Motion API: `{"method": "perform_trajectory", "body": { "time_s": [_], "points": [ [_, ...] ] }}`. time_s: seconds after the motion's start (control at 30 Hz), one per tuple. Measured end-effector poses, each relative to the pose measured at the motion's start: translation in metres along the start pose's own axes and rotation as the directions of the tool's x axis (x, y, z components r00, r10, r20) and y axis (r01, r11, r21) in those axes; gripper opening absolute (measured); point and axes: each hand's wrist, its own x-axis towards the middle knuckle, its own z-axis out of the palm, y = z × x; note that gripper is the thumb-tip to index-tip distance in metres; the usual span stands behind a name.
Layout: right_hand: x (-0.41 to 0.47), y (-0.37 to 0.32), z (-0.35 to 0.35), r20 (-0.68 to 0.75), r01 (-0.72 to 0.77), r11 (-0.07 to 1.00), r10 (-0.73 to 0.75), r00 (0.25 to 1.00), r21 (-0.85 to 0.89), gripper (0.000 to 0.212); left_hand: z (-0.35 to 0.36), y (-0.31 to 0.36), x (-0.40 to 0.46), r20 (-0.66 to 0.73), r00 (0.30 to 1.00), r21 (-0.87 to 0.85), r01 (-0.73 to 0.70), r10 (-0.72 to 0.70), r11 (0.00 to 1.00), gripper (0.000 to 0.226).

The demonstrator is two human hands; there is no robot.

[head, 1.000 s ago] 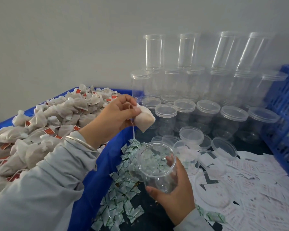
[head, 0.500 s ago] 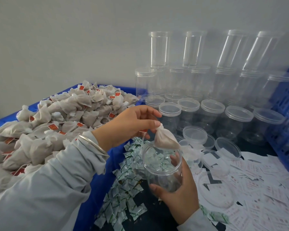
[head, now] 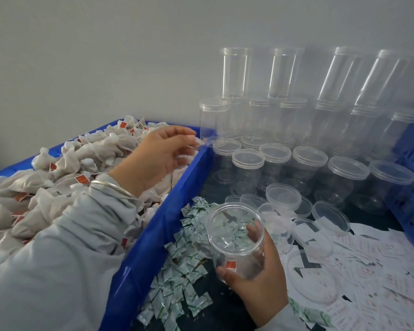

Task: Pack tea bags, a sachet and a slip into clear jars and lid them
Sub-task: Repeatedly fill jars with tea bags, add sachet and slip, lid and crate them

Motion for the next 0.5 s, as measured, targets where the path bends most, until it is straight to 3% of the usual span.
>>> {"method": "perform_trajectory", "body": {
  "time_s": [0.07,0.13,0.17,0.2,0.27,0.3,0.37,0.5],
  "points": [
    [0.0,-0.001,-0.001,0.011,0.006,1.0,-0.006,1.0,-0.008,0.104,-0.022,-0.002,0.01,-0.194,0.98,0.162,-0.018,0.05,0.987,0.014],
    [0.0,-0.004,-0.002,0.028,0.03,0.999,-0.03,0.999,-0.023,0.102,-0.042,-0.01,0.017,-0.305,0.944,0.515,0.052,0.127,0.855,0.014],
    [0.002,-0.009,-0.003,0.046,0.047,0.998,-0.045,0.998,-0.046,0.103,-0.051,-0.011,0.021,-0.29,0.945,0.719,0.11,0.153,0.686,0.011],
    [0.002,-0.013,-0.003,0.066,0.065,0.995,-0.06,0.996,-0.074,0.105,-0.059,-0.016,0.023,-0.236,0.964,0.882,0.159,0.125,0.444,0.008],
    [0.0,-0.018,-0.002,0.102,0.1,0.989,-0.089,0.991,-0.107,0.107,-0.068,-0.026,0.022,-0.177,0.98,0.984,0.174,-0.093,-0.035,0.02],
    [0.001,-0.02,-0.001,0.115,0.101,0.989,-0.088,0.989,-0.111,0.108,-0.07,-0.029,0.021,-0.211,0.954,0.967,0.171,-0.213,-0.188,0.03],
    [-0.002,-0.02,0.003,0.122,0.093,0.989,-0.079,0.989,-0.114,0.11,-0.072,-0.035,0.017,-0.283,0.897,0.931,0.173,-0.34,-0.321,0.049],
    [-0.005,-0.024,0.012,0.135,0.097,0.988,-0.081,0.988,-0.117,0.105,-0.077,-0.042,0.014,-0.31,0.875,0.908,0.155,-0.372,-0.39,0.056]
  ]
}}
